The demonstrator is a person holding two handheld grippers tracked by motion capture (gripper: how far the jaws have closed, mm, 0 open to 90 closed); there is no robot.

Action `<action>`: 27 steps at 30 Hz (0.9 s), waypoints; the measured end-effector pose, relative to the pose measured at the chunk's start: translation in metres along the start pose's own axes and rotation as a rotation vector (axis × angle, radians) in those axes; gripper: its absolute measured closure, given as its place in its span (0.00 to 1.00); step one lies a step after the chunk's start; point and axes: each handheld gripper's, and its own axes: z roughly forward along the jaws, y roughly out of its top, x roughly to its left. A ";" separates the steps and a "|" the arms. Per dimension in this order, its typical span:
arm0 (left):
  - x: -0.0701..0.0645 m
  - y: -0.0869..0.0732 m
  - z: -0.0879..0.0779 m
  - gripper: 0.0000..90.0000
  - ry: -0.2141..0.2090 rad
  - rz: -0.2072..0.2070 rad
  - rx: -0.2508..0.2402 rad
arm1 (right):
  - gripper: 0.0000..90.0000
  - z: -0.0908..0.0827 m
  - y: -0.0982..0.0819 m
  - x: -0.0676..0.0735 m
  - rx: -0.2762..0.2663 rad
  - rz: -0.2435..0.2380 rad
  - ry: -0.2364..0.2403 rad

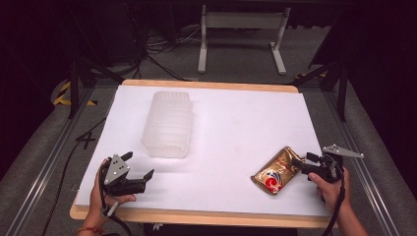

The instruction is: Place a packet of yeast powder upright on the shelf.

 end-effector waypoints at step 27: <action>0.001 -0.001 0.001 0.10 0.005 0.005 0.018 | 0.89 0.002 -0.001 0.011 -0.029 -0.075 0.054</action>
